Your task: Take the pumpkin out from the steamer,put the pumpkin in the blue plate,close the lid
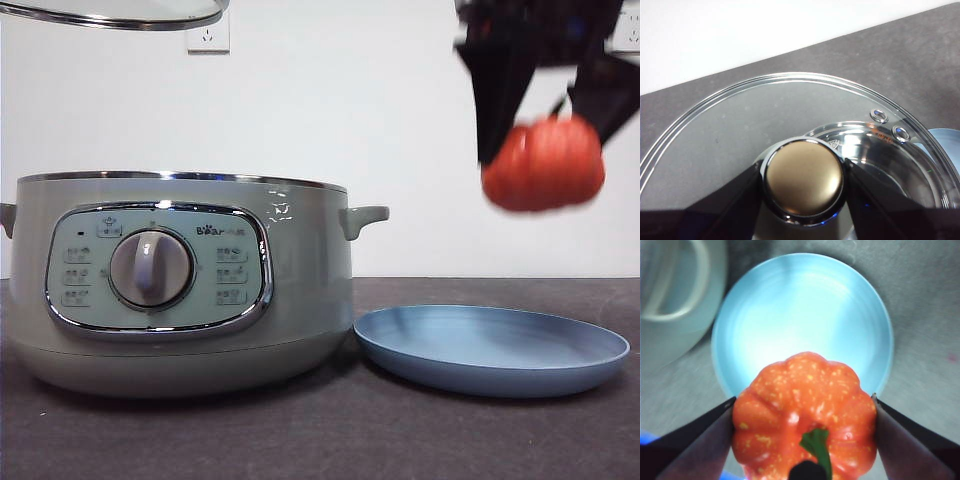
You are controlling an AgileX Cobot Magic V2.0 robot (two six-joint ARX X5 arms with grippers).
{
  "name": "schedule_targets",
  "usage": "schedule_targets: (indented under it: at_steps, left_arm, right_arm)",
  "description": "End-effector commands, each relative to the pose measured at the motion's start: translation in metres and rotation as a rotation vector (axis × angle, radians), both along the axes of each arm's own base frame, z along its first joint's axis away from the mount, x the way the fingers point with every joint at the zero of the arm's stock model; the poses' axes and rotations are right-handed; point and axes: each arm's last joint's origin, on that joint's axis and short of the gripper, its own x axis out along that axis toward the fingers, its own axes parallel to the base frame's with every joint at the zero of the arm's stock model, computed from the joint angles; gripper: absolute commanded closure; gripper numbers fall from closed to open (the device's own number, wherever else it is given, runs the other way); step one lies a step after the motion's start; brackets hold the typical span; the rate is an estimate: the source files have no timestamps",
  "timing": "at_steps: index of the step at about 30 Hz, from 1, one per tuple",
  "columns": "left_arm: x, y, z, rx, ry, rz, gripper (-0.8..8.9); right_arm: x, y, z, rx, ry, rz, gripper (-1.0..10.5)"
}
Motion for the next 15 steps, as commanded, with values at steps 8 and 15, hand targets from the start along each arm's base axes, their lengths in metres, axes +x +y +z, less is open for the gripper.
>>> schedule_targets:
  at_steps: [8,15]
  left_arm:
    - [-0.002,0.001,0.010,-0.037,-0.071,0.003,8.22]
    - [-0.002,0.001,0.010,-0.036,-0.070,0.004,8.22]
  right_arm:
    - [-0.002,0.016,-0.081,0.069,-0.109,0.018,9.6]
    - [0.006,0.020,-0.091,0.072,-0.131,0.022,9.6]
